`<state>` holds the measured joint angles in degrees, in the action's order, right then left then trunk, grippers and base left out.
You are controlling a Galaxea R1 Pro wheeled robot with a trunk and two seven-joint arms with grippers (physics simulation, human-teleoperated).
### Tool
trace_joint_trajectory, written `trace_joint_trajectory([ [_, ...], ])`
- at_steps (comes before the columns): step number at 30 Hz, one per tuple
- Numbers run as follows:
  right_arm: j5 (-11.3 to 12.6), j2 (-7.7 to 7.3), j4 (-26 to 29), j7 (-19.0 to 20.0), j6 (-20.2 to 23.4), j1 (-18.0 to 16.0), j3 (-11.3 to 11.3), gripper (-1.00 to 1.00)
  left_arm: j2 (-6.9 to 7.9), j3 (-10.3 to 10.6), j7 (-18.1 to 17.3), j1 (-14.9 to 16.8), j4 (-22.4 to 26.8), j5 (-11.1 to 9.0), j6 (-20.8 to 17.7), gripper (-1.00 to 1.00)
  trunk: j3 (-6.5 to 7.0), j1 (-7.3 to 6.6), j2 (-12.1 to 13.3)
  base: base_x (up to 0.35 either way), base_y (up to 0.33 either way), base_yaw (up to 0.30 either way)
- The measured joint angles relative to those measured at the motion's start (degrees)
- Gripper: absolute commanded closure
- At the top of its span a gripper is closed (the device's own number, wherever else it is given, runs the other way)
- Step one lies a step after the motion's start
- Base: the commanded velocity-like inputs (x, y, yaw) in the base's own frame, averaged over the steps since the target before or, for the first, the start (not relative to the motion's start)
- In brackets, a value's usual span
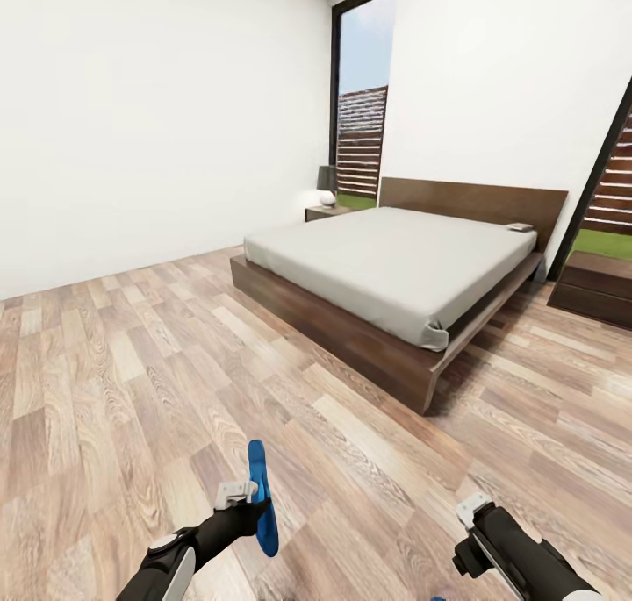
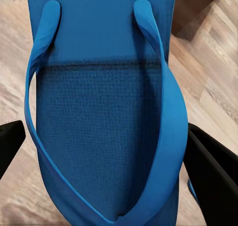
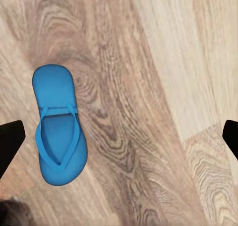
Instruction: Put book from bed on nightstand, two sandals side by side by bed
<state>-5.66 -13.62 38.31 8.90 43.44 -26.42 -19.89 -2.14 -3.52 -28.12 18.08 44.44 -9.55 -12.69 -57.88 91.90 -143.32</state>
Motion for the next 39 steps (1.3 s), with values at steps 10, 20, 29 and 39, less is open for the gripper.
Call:
trace_joint_trajectory([
  [10, 0.01, 0.03, 0.0, -0.04, 0.0, 0.0, 0.32, -1.0, 0.0, 0.0, 0.0, 0.0, 0.06, 0.0, 0.0, 1.0, -2.22, 0.26, -0.14, 0.0, 0.0, 0.0],
  [20, -0.05, 0.06, 0.05, -0.11, -0.07, 0.0, 0.33, -1.0, -0.02, 0.03, 0.0, 0.0, 0.05, 0.0, 0.0, 1.0, -4.43, 0.52, -0.27, 0.0, 0.0, 0.0],
  [29, -0.1, 0.06, 0.0, -0.17, -0.09, 0.0, 0.28, -1.0, -0.08, 0.08, 0.0, 0.0, 0.04, 0.0, 0.0, 1.0, -6.43, 0.75, -0.39, 0.0, 0.0, 0.0],
  [39, -0.14, 0.15, 0.01, -0.22, -0.13, 0.0, 0.13, -1.0, -0.09, 0.09, -0.09, 0.0, 0.01, 0.0, -0.09, 1.0, -8.65, 1.01, -0.53, 0.0, 0.0, 0.0],
])
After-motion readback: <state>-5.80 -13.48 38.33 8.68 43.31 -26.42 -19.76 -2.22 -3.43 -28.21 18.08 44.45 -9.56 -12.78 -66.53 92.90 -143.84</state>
